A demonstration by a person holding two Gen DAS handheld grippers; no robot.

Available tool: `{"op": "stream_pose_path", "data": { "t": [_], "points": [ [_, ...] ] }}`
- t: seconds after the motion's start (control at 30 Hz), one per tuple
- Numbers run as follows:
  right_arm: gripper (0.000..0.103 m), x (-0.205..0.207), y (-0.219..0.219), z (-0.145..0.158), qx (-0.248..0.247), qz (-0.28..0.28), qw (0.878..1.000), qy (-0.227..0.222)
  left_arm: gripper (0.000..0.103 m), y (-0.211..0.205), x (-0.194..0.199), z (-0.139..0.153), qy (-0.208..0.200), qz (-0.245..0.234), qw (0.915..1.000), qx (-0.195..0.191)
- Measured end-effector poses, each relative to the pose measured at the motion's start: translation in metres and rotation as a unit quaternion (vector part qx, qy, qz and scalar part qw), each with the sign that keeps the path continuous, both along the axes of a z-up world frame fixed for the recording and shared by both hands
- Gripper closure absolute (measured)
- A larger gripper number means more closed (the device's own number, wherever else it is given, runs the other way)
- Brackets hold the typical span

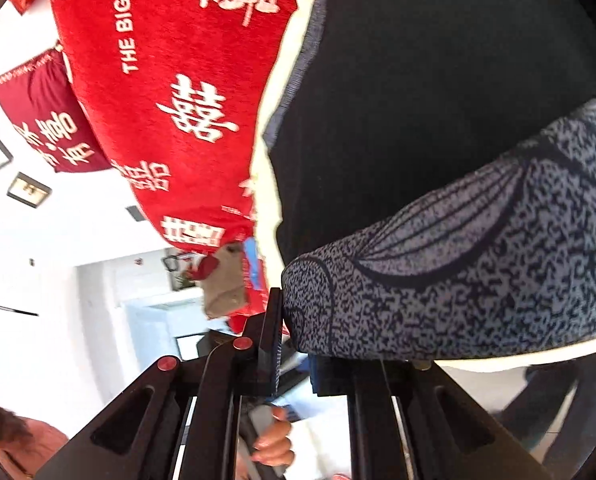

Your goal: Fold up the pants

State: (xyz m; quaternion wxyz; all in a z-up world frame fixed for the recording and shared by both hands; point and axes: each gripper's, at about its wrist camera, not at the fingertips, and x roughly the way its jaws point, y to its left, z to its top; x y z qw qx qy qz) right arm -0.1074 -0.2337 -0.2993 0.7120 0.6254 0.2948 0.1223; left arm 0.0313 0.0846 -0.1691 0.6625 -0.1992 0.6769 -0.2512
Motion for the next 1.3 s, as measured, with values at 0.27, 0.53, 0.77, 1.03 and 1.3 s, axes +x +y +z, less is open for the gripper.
{"op": "stream_pose_path", "data": {
  "t": [0.27, 0.53, 0.77, 1.03, 1.3],
  "points": [
    [0.091, -0.001, 0.003, -0.007, -0.021, 0.022, 0.999, 0.023, 0.028, -0.013, 0.023, -0.012, 0.001, 0.053, 0.9970, -0.057],
    [0.078, -0.006, 0.005, -0.029, -0.069, 0.033, 0.994, 0.077, 0.059, -0.015, 0.034, -0.020, -0.028, 0.029, 0.9980, 0.048],
    [0.094, -0.027, -0.010, -0.045, -0.032, -0.030, 0.995, 0.093, 0.084, -0.008, 0.038, -0.003, -0.054, 0.007, 0.9965, 0.064],
    [0.094, 0.016, -0.030, 0.061, -0.142, 0.051, 0.987, 0.061, 0.084, -0.040, 0.062, 0.075, -0.117, -0.003, 0.9900, 0.079],
    [0.090, 0.142, -0.105, 0.113, -0.181, 0.159, 0.967, 0.083, 0.083, -0.116, 0.163, 0.093, -0.186, 0.015, 0.9768, 0.106]
  ]
}}
